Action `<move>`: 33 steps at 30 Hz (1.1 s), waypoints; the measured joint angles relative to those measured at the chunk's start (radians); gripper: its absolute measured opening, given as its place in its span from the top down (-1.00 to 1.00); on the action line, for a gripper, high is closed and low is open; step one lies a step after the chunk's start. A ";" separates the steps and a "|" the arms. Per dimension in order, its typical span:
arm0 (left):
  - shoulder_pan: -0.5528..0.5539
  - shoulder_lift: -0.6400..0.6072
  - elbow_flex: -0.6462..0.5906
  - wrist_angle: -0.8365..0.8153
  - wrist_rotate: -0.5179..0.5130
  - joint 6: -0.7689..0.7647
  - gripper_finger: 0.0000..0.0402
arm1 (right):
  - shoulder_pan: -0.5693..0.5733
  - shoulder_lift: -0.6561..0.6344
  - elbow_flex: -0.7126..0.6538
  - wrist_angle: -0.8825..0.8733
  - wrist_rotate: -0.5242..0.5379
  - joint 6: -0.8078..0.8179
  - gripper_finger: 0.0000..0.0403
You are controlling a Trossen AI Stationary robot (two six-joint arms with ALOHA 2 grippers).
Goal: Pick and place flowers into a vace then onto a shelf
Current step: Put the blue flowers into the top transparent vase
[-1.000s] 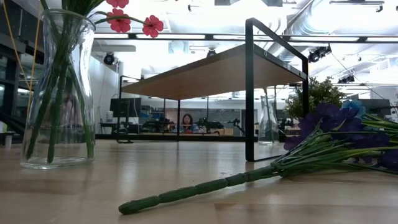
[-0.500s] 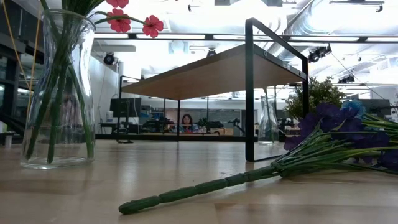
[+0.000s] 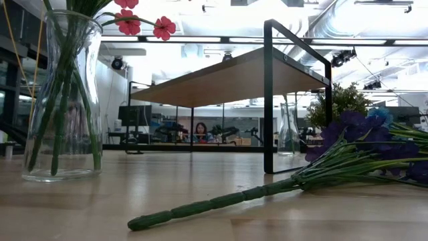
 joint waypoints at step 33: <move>0.000 0.000 0.000 -0.042 0.000 -0.004 -0.36 | -0.003 0.000 0.000 0.021 0.014 0.092 -0.32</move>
